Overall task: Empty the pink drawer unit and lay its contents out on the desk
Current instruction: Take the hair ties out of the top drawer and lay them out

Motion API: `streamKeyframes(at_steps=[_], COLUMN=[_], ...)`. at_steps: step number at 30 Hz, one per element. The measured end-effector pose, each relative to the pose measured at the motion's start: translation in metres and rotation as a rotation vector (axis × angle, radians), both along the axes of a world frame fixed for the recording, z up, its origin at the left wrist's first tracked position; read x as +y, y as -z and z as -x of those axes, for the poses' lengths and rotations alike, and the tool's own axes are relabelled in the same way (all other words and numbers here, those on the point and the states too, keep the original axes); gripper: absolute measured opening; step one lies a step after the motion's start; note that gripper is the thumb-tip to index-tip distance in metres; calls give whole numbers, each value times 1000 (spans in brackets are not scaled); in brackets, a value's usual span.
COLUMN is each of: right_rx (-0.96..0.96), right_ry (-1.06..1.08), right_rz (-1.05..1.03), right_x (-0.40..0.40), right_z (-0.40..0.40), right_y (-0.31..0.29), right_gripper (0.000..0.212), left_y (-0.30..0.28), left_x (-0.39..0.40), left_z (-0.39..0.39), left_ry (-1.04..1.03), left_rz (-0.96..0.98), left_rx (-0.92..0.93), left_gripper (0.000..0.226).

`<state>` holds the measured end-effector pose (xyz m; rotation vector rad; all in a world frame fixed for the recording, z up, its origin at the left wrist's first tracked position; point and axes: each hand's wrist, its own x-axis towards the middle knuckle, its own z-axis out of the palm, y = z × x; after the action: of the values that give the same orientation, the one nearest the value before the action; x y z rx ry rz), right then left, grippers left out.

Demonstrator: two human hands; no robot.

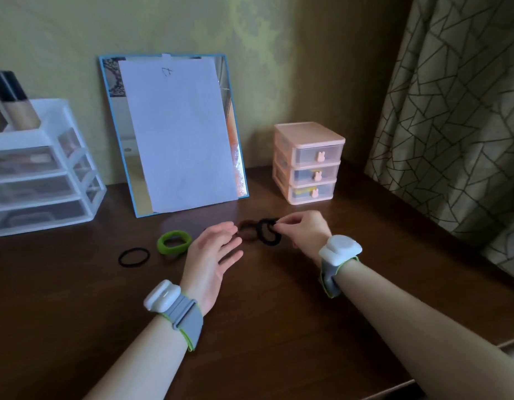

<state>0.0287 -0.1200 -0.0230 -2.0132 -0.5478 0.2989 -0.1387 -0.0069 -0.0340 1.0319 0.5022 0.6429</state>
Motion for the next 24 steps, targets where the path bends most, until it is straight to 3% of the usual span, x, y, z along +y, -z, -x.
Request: streamKeyframes(at_steps=[5,13,24], right_rx=[-34,-44,-92], right_ry=[172,219,176], right_rz=[64,156,251], right_x=[-16,-18,-17], right_z=[-48,-66,-60], right_y=[-2,-3,-9], right_gripper=[6,10,11], left_y=[0,4,7], left_x=[2,5,9], left_z=[8,25,27], left_ry=[28,83,59], left_rz=[2,-384,-267], left_rx=[10,166,115], left_gripper=[16,23,25])
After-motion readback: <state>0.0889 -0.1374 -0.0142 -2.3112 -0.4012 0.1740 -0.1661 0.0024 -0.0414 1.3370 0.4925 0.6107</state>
